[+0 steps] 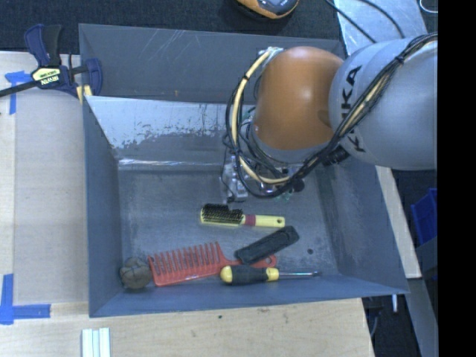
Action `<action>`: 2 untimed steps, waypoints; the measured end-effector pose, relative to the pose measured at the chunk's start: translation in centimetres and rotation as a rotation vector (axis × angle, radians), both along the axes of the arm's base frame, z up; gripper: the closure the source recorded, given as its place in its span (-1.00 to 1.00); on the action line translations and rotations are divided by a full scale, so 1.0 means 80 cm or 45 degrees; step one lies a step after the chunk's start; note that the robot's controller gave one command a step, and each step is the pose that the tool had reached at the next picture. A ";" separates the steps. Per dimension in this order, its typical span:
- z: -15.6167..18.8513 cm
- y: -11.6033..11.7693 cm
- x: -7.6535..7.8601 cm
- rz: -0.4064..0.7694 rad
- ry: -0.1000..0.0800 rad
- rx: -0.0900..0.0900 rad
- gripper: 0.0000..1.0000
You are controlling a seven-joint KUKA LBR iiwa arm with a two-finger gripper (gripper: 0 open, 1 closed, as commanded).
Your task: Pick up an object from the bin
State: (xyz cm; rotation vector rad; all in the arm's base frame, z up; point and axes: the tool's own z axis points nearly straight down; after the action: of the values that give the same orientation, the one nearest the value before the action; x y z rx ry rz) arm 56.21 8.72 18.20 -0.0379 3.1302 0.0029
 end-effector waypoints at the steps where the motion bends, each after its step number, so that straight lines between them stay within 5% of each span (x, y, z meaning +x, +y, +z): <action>1: -0.017 0.038 -0.025 -0.312 0.013 0.000 1.00; 2: -0.079 0.053 0.009 -0.084 -0.001 0.001 1.00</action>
Offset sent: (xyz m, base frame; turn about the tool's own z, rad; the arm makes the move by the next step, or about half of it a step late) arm 0.0060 0.0426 -0.0605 0.0677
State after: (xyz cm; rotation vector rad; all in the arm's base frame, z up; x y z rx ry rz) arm 56.92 12.95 11.91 0.0652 3.1293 0.0030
